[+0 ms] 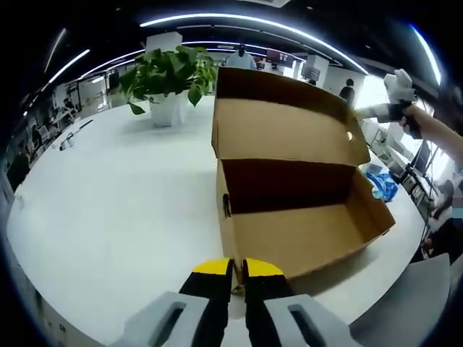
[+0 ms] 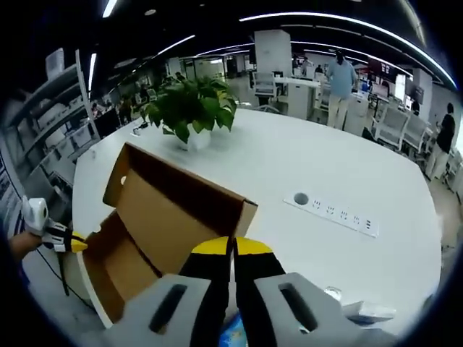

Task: Operate the shoe box by opening the lid, removing the specified soft item, and placing it in the target area until the item is outside and the box remains undamaged.

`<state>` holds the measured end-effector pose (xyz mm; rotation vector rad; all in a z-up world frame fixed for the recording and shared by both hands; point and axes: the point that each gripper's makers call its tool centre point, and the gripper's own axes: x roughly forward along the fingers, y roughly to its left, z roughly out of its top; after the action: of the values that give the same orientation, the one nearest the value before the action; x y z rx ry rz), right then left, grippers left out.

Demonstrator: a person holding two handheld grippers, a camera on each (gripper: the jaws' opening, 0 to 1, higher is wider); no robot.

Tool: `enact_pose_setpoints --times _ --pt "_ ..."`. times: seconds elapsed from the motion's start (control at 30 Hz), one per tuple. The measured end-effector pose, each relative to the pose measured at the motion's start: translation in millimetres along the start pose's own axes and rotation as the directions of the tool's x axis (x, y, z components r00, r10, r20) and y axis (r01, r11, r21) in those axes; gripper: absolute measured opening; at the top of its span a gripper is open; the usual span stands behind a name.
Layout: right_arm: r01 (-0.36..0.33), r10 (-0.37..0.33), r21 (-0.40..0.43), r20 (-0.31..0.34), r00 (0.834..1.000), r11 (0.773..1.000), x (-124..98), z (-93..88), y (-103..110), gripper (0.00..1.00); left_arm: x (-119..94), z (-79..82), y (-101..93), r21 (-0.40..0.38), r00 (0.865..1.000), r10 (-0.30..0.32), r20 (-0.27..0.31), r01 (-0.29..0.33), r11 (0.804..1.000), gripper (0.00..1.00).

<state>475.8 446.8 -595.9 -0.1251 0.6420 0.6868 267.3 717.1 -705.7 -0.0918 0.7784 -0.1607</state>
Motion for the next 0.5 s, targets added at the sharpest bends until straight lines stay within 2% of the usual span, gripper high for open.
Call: enact_pose_setpoints --times 0.3,0.5 --pt "-0.001 0.002 -0.017 0.063 0.998 1.0 -21.7 -1.1 12.5 0.0 -0.7 0.3 -1.2 0.015 1.0 -0.009 0.0 0.009 1.0 0.05" --pt "-0.007 0.007 0.001 0.097 0.995 1.0 -35.8 -6.3 21.2 0.0 -0.8 0.6 -1.1 0.021 1.0 -0.011 0.01 0.01 1.0 0.05"
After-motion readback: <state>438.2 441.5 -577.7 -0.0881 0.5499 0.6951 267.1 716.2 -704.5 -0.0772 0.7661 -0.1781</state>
